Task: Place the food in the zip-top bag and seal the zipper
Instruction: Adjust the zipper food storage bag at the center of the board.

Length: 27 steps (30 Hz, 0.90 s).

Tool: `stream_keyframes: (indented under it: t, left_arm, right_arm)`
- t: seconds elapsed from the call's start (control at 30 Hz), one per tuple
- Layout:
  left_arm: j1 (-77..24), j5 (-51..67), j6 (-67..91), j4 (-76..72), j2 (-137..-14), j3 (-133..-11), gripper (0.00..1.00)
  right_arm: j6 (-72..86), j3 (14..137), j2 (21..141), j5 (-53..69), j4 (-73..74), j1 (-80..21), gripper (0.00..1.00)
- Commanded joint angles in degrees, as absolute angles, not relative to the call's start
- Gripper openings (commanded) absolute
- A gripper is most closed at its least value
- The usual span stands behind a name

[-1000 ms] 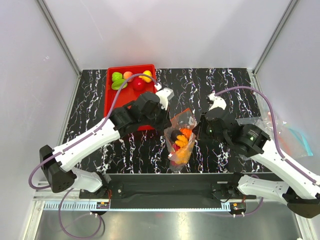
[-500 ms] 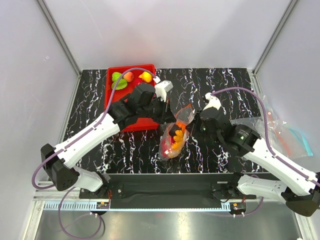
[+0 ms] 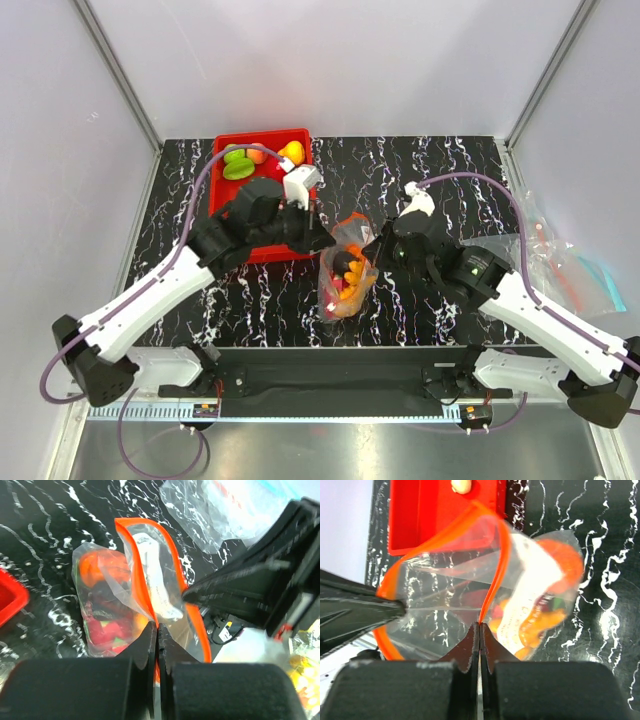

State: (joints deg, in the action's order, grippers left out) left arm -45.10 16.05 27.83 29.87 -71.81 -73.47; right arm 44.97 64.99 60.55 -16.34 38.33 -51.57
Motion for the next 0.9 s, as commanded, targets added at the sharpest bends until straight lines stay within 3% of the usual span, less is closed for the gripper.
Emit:
stream_keyframes:
  t: [0.0, 0.63, 0.87]
  left_arm:
    - [-44.4, 14.4, 26.6, 24.1, -66.9, -72.8, 0.0]
    - [-44.4, 14.7, 19.6, 34.5, -73.7, -81.7, 0.0]
    - [-44.5, 15.9, 16.9, 29.6, -72.3, -75.6, 0.0]
  right_arm:
    - [45.3, 65.2, 58.7, -15.7, 34.4, -51.2, 0.0]
    - [46.0, 64.4, 58.6, -14.0, 31.2, -51.2, 0.0]
    - [46.6, 62.3, 57.5, -13.4, 30.5, -51.2, 0.0]
